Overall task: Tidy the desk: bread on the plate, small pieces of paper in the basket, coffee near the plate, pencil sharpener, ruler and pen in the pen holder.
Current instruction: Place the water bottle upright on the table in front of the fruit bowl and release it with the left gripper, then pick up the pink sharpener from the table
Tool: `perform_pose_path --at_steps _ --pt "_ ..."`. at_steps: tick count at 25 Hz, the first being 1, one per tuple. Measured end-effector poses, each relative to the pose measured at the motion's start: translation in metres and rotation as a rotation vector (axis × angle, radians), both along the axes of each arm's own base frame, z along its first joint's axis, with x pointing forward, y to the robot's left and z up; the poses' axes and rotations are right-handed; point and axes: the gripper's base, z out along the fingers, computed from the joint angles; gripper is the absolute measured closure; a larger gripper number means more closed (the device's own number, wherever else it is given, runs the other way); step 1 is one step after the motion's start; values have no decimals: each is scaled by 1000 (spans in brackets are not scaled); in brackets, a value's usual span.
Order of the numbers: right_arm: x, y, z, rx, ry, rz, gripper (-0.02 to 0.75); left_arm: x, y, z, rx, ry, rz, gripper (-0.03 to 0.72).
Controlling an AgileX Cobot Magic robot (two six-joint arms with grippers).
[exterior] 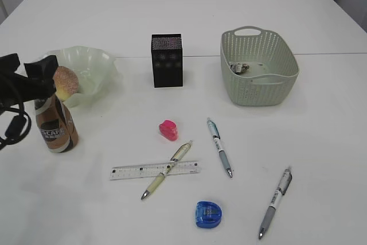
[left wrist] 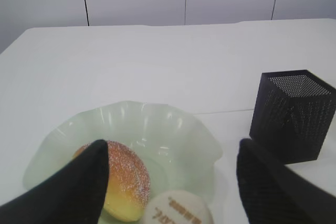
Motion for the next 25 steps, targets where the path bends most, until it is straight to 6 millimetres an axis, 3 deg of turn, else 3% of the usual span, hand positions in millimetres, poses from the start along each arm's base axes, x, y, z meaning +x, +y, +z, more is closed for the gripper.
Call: perform_pose_path --at_steps 4,14,21,25 --pt "0 1 0 14 3 4 280 -17 2 35 -23 52 -20 129" --pt "-4 14 2 137 26 100 280 -83 8 118 4 287 -137 174" --pt "-5 20 2 161 33 138 280 -116 12 152 71 646 -175 196" --pt "9 43 -15 130 90 219 280 -132 20 167 65 855 -95 197"
